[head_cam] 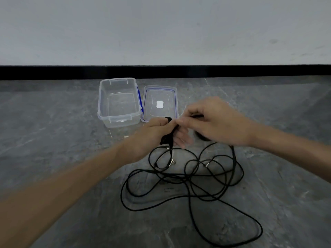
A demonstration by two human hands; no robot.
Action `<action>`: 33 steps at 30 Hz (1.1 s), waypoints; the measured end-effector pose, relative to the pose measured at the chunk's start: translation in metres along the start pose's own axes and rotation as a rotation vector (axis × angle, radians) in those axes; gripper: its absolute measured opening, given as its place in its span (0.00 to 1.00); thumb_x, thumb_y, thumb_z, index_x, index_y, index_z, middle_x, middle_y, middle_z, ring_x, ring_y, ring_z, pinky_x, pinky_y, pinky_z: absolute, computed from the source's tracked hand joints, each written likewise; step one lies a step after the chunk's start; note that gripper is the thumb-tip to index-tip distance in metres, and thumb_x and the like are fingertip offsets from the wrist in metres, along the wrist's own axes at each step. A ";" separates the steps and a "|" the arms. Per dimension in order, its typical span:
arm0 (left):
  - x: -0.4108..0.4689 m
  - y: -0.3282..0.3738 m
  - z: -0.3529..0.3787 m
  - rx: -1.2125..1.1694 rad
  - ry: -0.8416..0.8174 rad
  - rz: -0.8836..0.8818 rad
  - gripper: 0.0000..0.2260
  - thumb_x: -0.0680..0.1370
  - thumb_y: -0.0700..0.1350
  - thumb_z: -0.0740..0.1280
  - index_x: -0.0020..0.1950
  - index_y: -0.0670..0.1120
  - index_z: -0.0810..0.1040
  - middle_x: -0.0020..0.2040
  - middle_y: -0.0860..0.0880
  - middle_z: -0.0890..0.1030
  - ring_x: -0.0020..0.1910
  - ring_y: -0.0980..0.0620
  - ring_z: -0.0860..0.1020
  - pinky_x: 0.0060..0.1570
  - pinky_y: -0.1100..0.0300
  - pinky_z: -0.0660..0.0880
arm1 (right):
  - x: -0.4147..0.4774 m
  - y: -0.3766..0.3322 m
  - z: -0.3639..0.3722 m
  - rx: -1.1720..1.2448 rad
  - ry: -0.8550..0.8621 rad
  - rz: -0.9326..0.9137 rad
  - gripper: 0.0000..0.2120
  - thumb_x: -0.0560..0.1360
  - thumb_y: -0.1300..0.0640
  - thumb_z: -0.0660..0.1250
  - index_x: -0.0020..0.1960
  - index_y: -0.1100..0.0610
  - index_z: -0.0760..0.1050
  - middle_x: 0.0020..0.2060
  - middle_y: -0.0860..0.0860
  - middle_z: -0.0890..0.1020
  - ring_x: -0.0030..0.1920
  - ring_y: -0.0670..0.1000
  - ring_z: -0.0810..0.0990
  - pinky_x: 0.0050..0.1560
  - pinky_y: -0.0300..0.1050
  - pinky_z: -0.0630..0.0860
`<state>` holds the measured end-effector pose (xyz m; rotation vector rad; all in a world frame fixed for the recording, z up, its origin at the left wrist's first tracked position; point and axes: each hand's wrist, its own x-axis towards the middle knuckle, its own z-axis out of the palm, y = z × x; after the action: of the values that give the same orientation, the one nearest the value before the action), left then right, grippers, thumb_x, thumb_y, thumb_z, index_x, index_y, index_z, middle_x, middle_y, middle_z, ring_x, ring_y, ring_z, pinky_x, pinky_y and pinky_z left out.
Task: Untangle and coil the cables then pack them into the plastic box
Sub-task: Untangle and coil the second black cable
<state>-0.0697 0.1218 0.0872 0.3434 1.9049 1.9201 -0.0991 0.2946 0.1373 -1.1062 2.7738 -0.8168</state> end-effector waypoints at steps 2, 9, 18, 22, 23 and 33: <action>-0.004 0.003 0.002 -0.067 -0.024 -0.016 0.17 0.83 0.45 0.51 0.50 0.37 0.76 0.39 0.45 0.84 0.35 0.51 0.81 0.40 0.64 0.76 | 0.006 0.009 -0.006 0.063 0.048 0.001 0.13 0.75 0.50 0.69 0.39 0.59 0.82 0.28 0.46 0.79 0.29 0.43 0.75 0.32 0.35 0.70; -0.012 0.023 0.021 -0.290 -0.105 -0.046 0.16 0.79 0.51 0.54 0.45 0.41 0.76 0.29 0.50 0.77 0.27 0.54 0.75 0.33 0.64 0.73 | 0.019 0.022 -0.010 0.465 0.088 0.018 0.09 0.69 0.51 0.70 0.40 0.56 0.82 0.35 0.54 0.84 0.37 0.47 0.79 0.40 0.45 0.76; -0.004 0.044 0.023 -0.542 0.011 0.073 0.10 0.77 0.45 0.59 0.44 0.43 0.77 0.35 0.48 0.83 0.32 0.54 0.82 0.32 0.66 0.78 | -0.001 0.024 0.060 0.898 0.041 0.198 0.12 0.78 0.62 0.65 0.50 0.73 0.73 0.40 0.65 0.78 0.39 0.51 0.75 0.40 0.36 0.74; 0.009 0.037 0.016 -0.512 0.084 0.170 0.11 0.83 0.43 0.55 0.47 0.42 0.75 0.46 0.46 0.86 0.44 0.52 0.84 0.45 0.64 0.78 | -0.016 0.001 0.085 0.746 0.003 0.245 0.21 0.83 0.58 0.57 0.33 0.46 0.75 0.25 0.50 0.70 0.25 0.41 0.67 0.31 0.33 0.65; 0.010 0.034 0.015 -0.461 0.106 0.172 0.12 0.83 0.42 0.54 0.48 0.42 0.76 0.47 0.46 0.86 0.45 0.52 0.83 0.47 0.64 0.78 | -0.018 -0.004 0.086 0.732 0.002 0.241 0.18 0.83 0.57 0.57 0.36 0.51 0.76 0.25 0.48 0.70 0.25 0.42 0.67 0.31 0.32 0.65; 0.011 0.010 -0.003 -0.053 0.244 0.182 0.14 0.85 0.41 0.53 0.52 0.42 0.78 0.49 0.49 0.86 0.51 0.52 0.83 0.52 0.64 0.76 | -0.030 -0.009 0.073 0.479 -0.088 0.281 0.12 0.82 0.56 0.57 0.48 0.58 0.79 0.25 0.42 0.69 0.26 0.41 0.67 0.30 0.33 0.63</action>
<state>-0.0821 0.1240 0.0960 0.2851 2.0303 2.2159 -0.0542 0.2757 0.0742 -0.6360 2.3896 -1.2604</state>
